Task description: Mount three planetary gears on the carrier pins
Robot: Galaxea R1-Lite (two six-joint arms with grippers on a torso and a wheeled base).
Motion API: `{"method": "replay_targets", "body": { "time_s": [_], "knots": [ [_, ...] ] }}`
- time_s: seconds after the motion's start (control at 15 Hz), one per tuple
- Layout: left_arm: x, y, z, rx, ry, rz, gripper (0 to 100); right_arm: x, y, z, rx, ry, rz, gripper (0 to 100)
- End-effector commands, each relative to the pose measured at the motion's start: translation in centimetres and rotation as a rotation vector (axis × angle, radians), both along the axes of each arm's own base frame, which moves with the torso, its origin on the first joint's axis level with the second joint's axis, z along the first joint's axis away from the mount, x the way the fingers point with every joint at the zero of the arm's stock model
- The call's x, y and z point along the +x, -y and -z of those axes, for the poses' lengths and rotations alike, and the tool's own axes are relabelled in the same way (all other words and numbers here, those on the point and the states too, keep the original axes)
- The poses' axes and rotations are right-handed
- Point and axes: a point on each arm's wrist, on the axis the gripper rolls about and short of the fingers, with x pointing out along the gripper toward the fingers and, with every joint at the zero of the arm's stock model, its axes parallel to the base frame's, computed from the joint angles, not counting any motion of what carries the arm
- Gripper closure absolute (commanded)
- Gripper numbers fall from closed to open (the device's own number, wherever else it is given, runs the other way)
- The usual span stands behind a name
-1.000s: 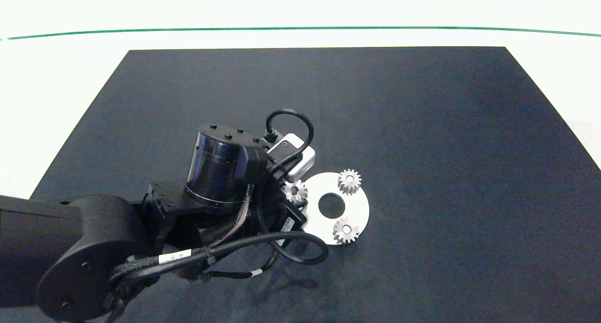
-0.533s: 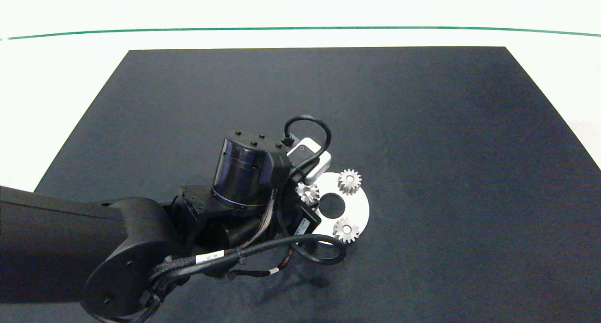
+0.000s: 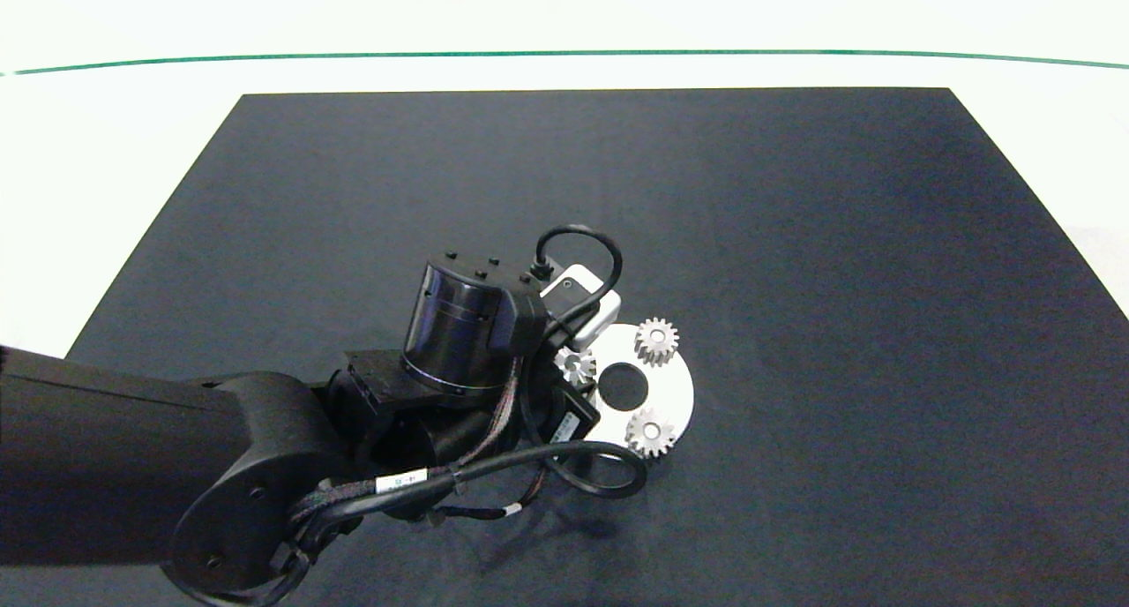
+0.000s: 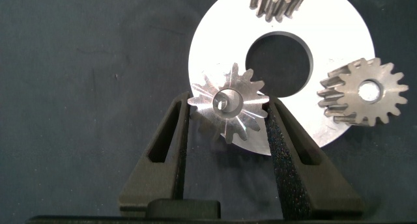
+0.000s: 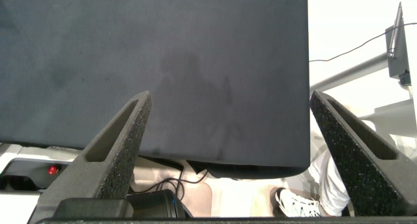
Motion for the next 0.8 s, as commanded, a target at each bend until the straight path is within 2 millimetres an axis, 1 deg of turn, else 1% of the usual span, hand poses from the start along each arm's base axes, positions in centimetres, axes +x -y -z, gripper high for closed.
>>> {"method": "replay_targets", "body": {
  "time_s": [0.07, 0.6, 0.8],
  "knots": [
    [0.16, -0.11, -0.07, 0.004, 0.007, -0.007, 100, -0.01, 0.01, 0.05, -0.003, -0.004, 0.001, 0],
    [0.24, -0.11, 0.5, 0.017, -0.005, -0.013, 100, -0.07, 0.0, 0.03, -0.002, -0.001, 0.002, 0],
    [0.44, -0.11, 0.27, 0.011, 0.003, -0.017, 100, -0.04, 0.0, 0.0, -0.002, -0.001, 0.002, 0]
  ]
}}
